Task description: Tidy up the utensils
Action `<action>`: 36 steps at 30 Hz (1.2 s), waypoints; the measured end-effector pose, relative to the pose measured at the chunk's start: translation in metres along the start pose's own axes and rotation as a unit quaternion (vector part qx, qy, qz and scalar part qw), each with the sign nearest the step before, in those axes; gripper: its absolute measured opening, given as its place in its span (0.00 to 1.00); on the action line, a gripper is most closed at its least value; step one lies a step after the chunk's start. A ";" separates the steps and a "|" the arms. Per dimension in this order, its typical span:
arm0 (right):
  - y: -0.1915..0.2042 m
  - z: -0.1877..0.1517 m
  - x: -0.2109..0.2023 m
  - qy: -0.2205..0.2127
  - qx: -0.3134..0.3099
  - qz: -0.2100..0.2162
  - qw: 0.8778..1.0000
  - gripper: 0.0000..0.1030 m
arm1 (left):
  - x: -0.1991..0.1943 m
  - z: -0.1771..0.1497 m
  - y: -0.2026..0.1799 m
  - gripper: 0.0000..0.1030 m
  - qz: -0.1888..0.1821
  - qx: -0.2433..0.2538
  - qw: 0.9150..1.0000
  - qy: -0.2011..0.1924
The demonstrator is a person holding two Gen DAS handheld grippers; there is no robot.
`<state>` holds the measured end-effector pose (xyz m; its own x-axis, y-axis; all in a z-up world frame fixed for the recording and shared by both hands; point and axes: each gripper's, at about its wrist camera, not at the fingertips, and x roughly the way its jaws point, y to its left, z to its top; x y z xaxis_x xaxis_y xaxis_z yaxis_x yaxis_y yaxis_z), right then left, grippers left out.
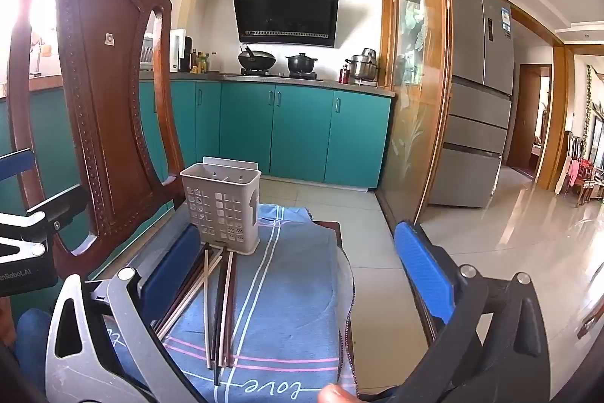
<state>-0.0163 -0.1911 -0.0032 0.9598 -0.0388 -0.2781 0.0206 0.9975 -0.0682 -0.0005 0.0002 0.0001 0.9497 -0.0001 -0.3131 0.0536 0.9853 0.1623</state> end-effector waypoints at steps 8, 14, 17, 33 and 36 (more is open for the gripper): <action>0.002 0.000 -0.001 0.000 -0.001 0.000 1.000 0.98 | -0.005 0.000 -0.001 0.97 0.001 0.001 1.000 0.002; 0.013 -0.004 -0.002 -0.001 -0.002 0.000 1.000 0.98 | -0.007 -0.001 -0.003 0.97 0.002 0.001 1.000 0.002; 0.008 0.000 -0.004 -0.002 -0.003 0.005 1.000 0.98 | -0.008 -0.001 -0.002 0.97 0.002 0.000 1.000 0.001; 0.010 0.001 -0.010 -0.006 -0.007 0.013 1.000 0.98 | -0.011 0.001 0.004 0.97 0.003 0.000 1.000 0.001; 0.010 0.001 -0.011 -0.007 -0.008 0.013 1.000 0.98 | -0.015 0.002 0.006 0.97 0.004 -0.001 1.000 -0.001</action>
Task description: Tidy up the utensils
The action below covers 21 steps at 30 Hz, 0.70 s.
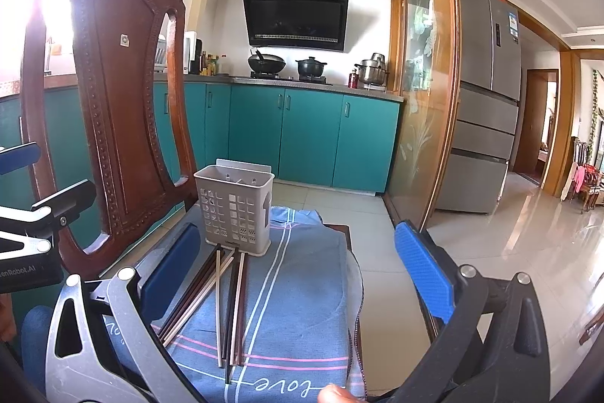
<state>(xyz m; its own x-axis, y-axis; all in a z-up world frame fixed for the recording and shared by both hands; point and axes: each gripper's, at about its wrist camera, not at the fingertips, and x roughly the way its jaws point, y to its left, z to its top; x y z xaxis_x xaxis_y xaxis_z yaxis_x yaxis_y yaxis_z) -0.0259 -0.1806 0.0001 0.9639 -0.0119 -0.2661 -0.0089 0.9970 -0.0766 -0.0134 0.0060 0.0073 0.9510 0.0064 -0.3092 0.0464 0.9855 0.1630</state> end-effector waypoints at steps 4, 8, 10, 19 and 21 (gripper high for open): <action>0.000 0.000 0.000 0.000 0.000 0.000 1.000 0.98 | -0.001 0.000 -0.001 0.97 0.000 0.002 1.000 0.001; 0.000 0.000 0.000 0.000 0.000 0.001 1.000 0.98 | -0.001 -0.001 -0.001 0.97 0.000 0.001 1.000 0.000; 0.000 0.000 -0.001 -0.001 0.000 0.001 1.000 0.98 | 0.001 -0.001 -0.002 0.97 0.000 0.001 1.000 0.001; 0.004 0.001 -0.002 0.000 -0.002 0.003 1.000 0.98 | 0.000 -0.002 0.002 0.97 0.001 -0.002 1.000 0.000; 0.005 0.002 -0.002 -0.001 -0.004 0.005 1.000 0.98 | -0.001 -0.001 0.002 0.97 0.002 -0.001 1.000 0.000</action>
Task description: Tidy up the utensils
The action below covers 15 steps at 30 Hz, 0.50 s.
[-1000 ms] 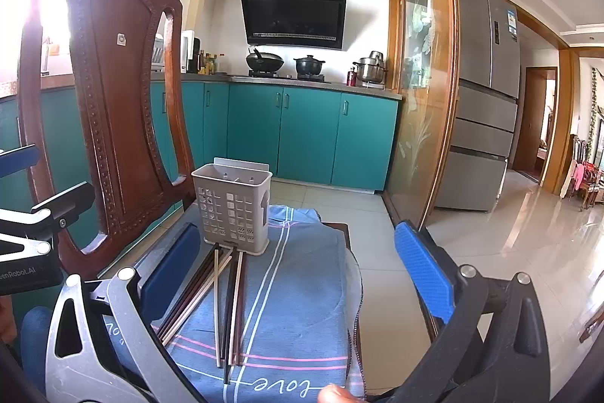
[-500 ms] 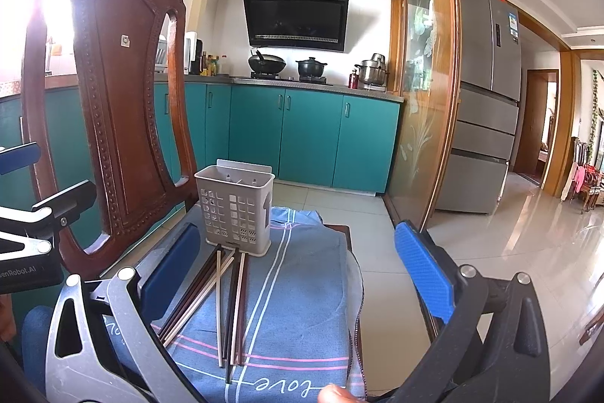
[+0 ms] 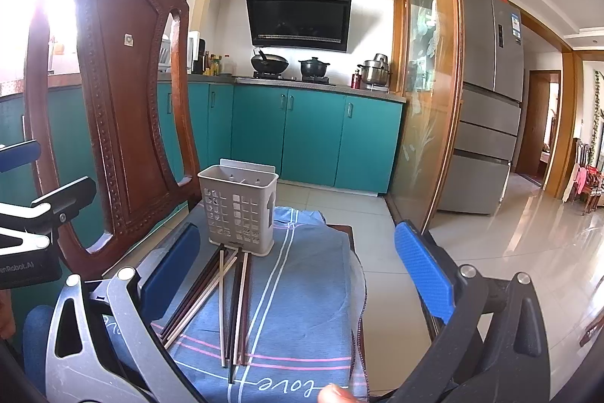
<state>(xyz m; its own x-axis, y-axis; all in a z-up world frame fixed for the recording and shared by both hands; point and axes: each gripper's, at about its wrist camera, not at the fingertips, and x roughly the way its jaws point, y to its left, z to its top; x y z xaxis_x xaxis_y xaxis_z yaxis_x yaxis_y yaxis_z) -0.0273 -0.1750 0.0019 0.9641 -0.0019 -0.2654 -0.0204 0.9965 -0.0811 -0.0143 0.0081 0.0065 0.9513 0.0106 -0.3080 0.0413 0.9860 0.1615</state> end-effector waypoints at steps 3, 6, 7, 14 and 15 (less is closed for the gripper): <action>0.002 0.001 0.001 0.000 -0.001 0.001 1.000 0.98 | 0.000 0.000 -0.001 0.97 0.001 0.001 1.000 -0.001; 0.002 0.001 0.001 0.000 -0.001 0.001 1.000 0.98 | 0.000 0.000 -0.002 0.97 0.000 0.001 1.000 -0.003; 0.002 0.001 0.001 0.000 -0.001 0.001 1.000 0.98 | 0.000 0.000 -0.002 0.97 0.000 0.001 1.000 -0.003; 0.002 0.000 0.002 0.000 -0.002 0.002 1.000 0.98 | 0.000 -0.001 -0.002 0.97 -0.002 0.002 1.000 -0.003; 0.003 0.000 0.002 0.001 -0.002 0.002 1.000 0.98 | 0.000 -0.001 -0.003 0.97 -0.001 0.002 1.000 -0.003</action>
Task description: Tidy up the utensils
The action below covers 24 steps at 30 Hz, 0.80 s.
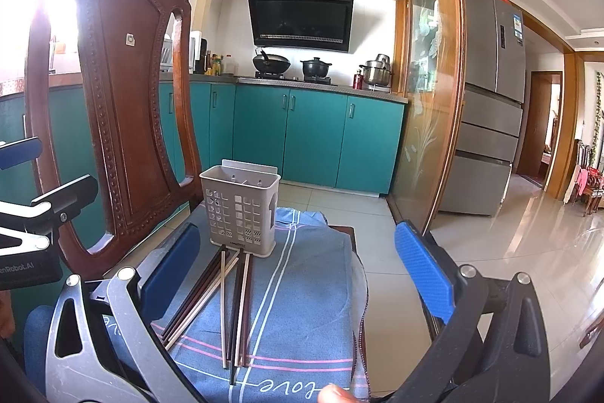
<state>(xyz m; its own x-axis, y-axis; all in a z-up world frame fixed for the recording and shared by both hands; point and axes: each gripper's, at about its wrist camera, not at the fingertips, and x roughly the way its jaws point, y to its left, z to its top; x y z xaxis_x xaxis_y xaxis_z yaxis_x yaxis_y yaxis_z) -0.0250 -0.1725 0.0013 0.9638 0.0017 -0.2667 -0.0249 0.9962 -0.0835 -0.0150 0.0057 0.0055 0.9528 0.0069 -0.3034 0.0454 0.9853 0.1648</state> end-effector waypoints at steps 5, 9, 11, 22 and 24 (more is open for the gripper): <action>0.002 0.001 0.003 0.002 -0.002 0.002 1.000 0.98 | 0.000 0.000 -0.001 0.97 0.000 0.000 1.000 0.000; 0.003 0.002 0.005 0.001 -0.003 0.004 1.000 0.98 | 0.000 0.001 0.000 0.97 0.001 -0.002 1.000 0.001; 0.003 0.002 0.005 0.001 -0.002 0.004 1.000 0.98 | 0.000 0.001 0.000 0.97 0.003 -0.001 1.000 0.002; 0.003 0.002 0.006 0.002 -0.003 0.002 1.000 0.98 | 0.005 0.002 0.003 0.97 0.002 -0.005 1.000 0.007; 0.002 0.002 0.006 0.003 -0.004 -0.001 1.000 0.98 | 0.005 0.002 0.004 0.97 0.002 -0.005 1.000 0.007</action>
<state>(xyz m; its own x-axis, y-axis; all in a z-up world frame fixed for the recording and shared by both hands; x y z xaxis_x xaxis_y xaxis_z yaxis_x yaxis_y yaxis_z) -0.0191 -0.1704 0.0017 0.9624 -0.0011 -0.2715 -0.0247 0.9955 -0.0918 -0.0095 0.0091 0.0061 0.9488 0.0121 -0.3155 0.0391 0.9871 0.1555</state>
